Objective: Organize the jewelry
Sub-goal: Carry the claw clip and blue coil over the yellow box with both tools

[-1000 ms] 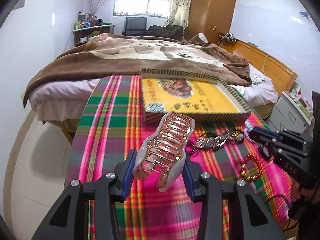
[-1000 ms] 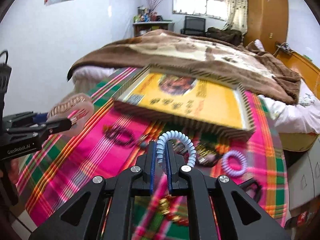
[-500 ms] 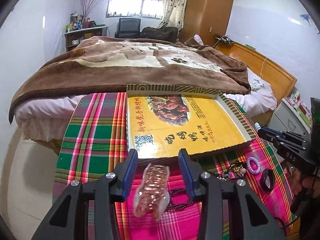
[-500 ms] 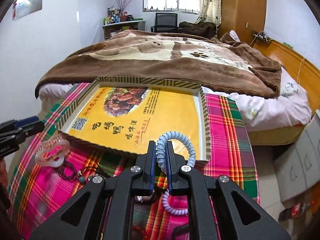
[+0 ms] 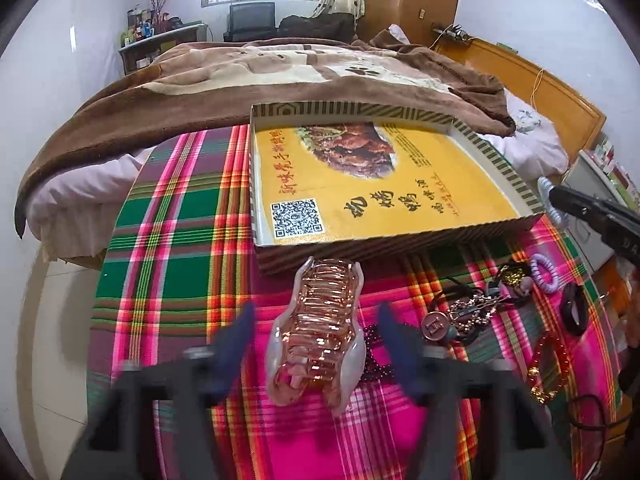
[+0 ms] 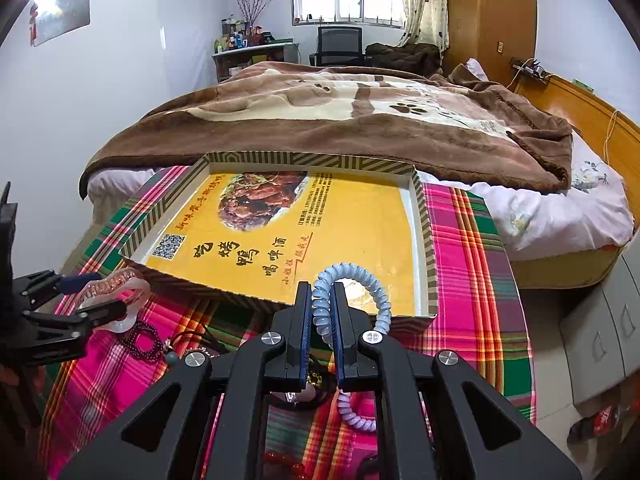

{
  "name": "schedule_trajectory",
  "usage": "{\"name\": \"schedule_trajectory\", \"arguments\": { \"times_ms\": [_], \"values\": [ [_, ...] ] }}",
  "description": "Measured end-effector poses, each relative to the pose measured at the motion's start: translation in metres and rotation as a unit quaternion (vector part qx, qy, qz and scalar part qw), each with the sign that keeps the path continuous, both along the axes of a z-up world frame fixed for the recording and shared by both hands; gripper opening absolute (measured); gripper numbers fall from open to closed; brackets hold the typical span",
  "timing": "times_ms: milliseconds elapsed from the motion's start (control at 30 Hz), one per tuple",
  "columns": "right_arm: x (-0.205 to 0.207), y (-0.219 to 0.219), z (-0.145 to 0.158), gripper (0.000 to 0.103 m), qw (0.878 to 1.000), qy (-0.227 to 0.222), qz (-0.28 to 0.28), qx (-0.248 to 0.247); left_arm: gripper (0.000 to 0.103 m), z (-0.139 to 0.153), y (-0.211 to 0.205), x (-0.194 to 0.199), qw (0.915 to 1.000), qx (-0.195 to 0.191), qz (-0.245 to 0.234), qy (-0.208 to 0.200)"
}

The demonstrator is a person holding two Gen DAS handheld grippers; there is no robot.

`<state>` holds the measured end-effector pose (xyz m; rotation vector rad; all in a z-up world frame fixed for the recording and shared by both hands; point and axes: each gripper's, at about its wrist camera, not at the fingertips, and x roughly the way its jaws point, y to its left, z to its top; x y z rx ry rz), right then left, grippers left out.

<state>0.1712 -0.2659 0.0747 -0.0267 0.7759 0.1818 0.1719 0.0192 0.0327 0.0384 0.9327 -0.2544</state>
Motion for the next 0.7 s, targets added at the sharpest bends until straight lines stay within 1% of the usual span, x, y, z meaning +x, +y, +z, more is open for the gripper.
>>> {"name": "schedule_trajectory", "arguments": {
  "times_ms": [100,200,333,400,500,567,633,700],
  "values": [
    [0.001,-0.002,0.000,0.009,1.000,-0.002,0.000,0.001,0.040,0.004,0.000,-0.002,0.9999,0.005,0.001,-0.010],
    [0.002,-0.003,0.003,0.009,1.000,-0.008,0.004,0.004,0.040,0.022,0.001,-0.006,0.9993,0.002,-0.004,-0.036],
    [0.010,-0.006,0.003,0.009,1.000,-0.007,0.001,0.007,0.040,0.047,0.003,0.002,0.9977,-0.025,-0.008,-0.062],
    [0.015,-0.008,0.004,0.009,1.000,-0.005,0.001,0.022,0.040,0.055,0.001,0.009,0.9971,-0.030,-0.010,-0.070],
    [0.024,-0.013,0.006,0.009,0.999,-0.001,0.003,0.039,0.040,0.070,-0.001,0.027,0.9959,-0.047,-0.013,-0.076],
    [0.033,-0.016,0.008,0.009,0.999,0.005,0.002,0.047,0.040,0.076,-0.004,0.038,0.9956,-0.048,-0.014,-0.079],
    [0.046,-0.022,0.008,0.009,0.997,0.016,0.002,0.070,0.040,0.076,-0.006,0.057,0.9961,-0.052,-0.012,-0.069],
    [0.057,-0.026,0.006,0.009,0.996,0.027,-0.002,0.086,0.040,0.072,-0.010,0.069,0.9970,-0.046,-0.011,-0.062]
  ]
}}
